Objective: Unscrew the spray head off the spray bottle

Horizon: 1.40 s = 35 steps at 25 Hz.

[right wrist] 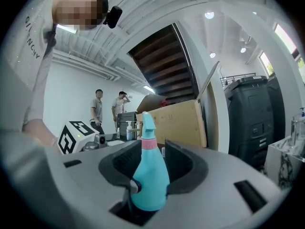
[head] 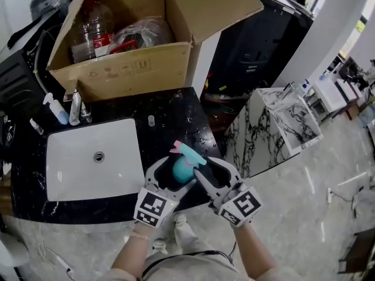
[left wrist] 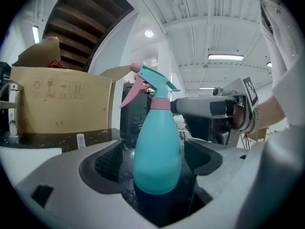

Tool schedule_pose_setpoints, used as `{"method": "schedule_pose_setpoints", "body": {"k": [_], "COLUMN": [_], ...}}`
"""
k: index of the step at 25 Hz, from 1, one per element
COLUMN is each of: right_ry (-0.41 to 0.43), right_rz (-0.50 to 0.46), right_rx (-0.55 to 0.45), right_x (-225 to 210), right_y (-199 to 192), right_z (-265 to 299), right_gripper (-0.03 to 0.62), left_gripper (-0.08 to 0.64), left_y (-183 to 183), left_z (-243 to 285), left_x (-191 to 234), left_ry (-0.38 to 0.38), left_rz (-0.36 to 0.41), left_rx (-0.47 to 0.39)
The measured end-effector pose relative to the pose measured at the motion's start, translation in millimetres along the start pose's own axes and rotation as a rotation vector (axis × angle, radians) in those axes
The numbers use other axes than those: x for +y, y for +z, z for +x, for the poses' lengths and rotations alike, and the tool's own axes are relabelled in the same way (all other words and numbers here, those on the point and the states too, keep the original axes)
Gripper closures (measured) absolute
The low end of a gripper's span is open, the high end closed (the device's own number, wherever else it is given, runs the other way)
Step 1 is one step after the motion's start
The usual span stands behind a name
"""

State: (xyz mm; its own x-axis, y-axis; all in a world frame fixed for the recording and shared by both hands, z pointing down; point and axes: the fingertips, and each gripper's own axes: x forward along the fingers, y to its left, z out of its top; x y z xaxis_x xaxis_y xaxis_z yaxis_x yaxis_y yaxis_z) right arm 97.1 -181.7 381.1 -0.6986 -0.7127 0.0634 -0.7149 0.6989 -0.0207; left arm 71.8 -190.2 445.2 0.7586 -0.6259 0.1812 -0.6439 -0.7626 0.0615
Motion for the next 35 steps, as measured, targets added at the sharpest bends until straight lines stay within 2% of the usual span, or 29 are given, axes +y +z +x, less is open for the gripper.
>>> {"method": "schedule_pose_setpoints", "body": {"k": [5, 8, 12, 16, 21, 30, 33, 35], "right_ry": [0.053, 0.084, 0.100, 0.106, 0.119, 0.239, 0.238, 0.237], "right_rz": [0.003, -0.001, -0.022, -0.048, -0.080, -0.020, -0.046, -0.058], "right_rx": [0.003, 0.009, 0.015, 0.022, 0.014, -0.007, -0.001, -0.010], "right_x": [6.9, 8.9, 7.0, 8.9, 11.0, 7.1, 6.3, 6.6], "right_y": [1.3, 1.4, 3.4, 2.8, 3.6, 4.8, 7.5, 12.8], "right_z": [11.4, 17.8, 23.7, 28.2, 30.3, 24.1, 26.0, 28.5], "right_gripper": [0.434, 0.425, 0.423, 0.427, 0.437, 0.454, 0.445, 0.406], "left_gripper": [0.167, 0.167, 0.167, 0.168, 0.186, 0.195, 0.195, 0.195], "left_y": [-6.4, -8.1, -4.7, -2.9, -2.8, -6.1, -6.2, -6.4], "left_z": [8.5, 15.1, 22.3, 26.6, 26.3, 27.7, 28.6, 29.0], "left_x": [-1.9, -5.3, -10.6, -12.6, -10.0, -13.9, -14.6, -16.1], "left_ry": [0.006, -0.021, -0.049, -0.040, -0.046, -0.103, -0.100, -0.100], "left_rz": [0.026, 0.039, 0.083, 0.119, 0.106, 0.125, 0.131, 0.144], "left_rx": [0.035, 0.063, 0.069, 0.068, 0.080, 0.108, 0.118, 0.131]}}
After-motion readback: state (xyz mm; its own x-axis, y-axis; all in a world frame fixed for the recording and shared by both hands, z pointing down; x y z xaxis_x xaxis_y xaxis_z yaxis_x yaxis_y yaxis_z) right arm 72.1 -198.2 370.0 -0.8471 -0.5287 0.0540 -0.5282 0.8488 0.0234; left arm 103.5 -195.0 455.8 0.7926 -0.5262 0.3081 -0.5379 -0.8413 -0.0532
